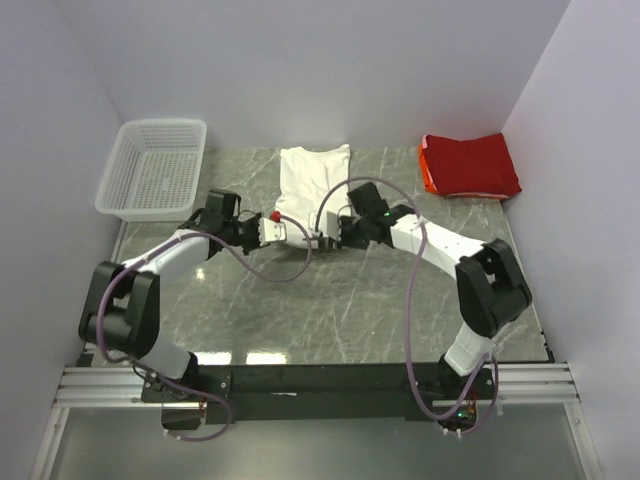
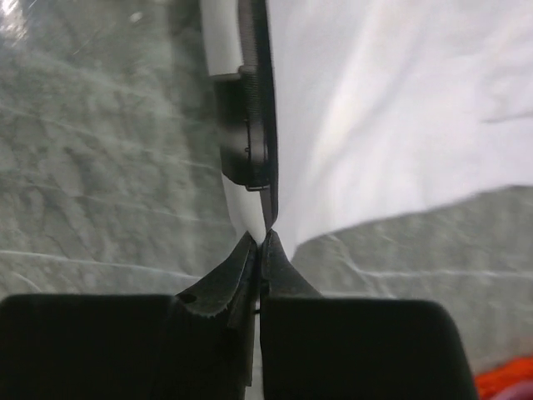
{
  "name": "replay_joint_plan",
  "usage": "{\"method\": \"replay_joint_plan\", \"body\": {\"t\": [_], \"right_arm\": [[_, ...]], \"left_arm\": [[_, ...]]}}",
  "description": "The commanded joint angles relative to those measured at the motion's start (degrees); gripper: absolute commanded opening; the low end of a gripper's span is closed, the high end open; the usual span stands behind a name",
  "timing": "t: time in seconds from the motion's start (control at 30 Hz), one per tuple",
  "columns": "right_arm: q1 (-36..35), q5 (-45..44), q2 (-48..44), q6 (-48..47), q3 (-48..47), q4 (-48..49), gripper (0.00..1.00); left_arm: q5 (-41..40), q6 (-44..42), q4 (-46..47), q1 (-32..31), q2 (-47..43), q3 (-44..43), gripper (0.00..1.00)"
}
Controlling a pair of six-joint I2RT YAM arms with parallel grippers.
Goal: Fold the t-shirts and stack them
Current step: Fold the tshirt
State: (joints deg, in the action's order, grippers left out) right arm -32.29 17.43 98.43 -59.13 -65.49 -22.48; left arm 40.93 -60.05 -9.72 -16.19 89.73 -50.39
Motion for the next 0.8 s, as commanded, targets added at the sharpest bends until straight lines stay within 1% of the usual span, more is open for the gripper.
{"method": "replay_joint_plan", "body": {"t": [0.0, 0.13, 0.23, 0.3, 0.4, 0.43, 0.47, 0.5, 0.53, 0.57, 0.6, 0.63, 0.67, 0.7, 0.77], "right_arm": [[1.4, 0.8, -5.7, 1.9, -6.1, -1.8, 0.00], [1.8, -0.6, -7.1, 1.3, -7.3, -2.5, 0.00], [1.4, -1.0, -8.9, 1.6, -6.1, -3.6, 0.00], [0.7, -1.2, -10.7, 1.9, -3.9, -4.8, 0.00], [-1.7, -0.9, -15.9, 2.5, 1.0, -7.9, 0.00], [-2.4, -0.6, -19.1, 3.2, 2.3, -8.9, 0.00], [-4.2, 0.2, -21.1, 3.8, 3.5, -10.2, 0.00], [-5.1, 0.7, -23.1, 4.2, 5.3, -13.7, 0.00], [-6.0, 1.5, -27.5, 5.3, 6.1, -15.6, 0.00], [-6.8, 2.2, -30.0, 6.0, 6.6, -17.5, 0.00], [-8.5, 3.3, -32.5, 6.6, 7.1, -20.4, 0.00], [-8.6, 3.7, -36.7, 9.2, 7.0, -20.8, 0.00], [-8.6, 4.3, -38.2, 10.8, 6.5, -21.0, 0.00], [-8.7, 4.7, -39.0, 11.2, 4.9, -22.8, 0.00], [-8.5, 4.7, -38.1, 10.6, 2.9, -24.9, 0.00]], "left_arm": [[3.1, 1.0, -2.8, 0.1, -6.1, -4.3, 0.01], [3.4, -0.1, -7.8, 0.3, -7.1, -7.3, 0.01], [4.3, -0.3, -11.2, 0.2, -8.3, -7.4, 0.01], [4.9, -1.7, -14.5, -0.6, -11.0, -5.4, 0.01], [5.5, -3.4, -19.8, -2.5, -16.6, -1.3, 0.01], [5.8, -3.5, -21.2, -3.1, -18.3, -0.2, 0.01], [6.3, -3.1, -22.9, -4.4, -22.3, 1.2, 0.01], [7.4, -2.0, -27.0, -4.9, -24.4, 1.4, 0.01], [8.6, -1.5, -30.2, -5.3, -26.5, 1.5, 0.01], [9.6, -1.0, -33.1, -5.9, -30.5, 0.7, 0.01], [10.6, -0.9, -36.1, -6.0, -32.4, -0.1, 0.01], [12.9, -0.3, -41.1, -6.1, -34.3, -1.1, 0.01], [13.2, 1.1, -41.4, -6.1, -37.4, -2.8, 0.01], [13.3, 5.9, -40.8, -6.2, -38.5, -3.5, 0.00], [11.9, 8.4, -39.9, -6.2, -39.1, -5.7, 0.00]]}}
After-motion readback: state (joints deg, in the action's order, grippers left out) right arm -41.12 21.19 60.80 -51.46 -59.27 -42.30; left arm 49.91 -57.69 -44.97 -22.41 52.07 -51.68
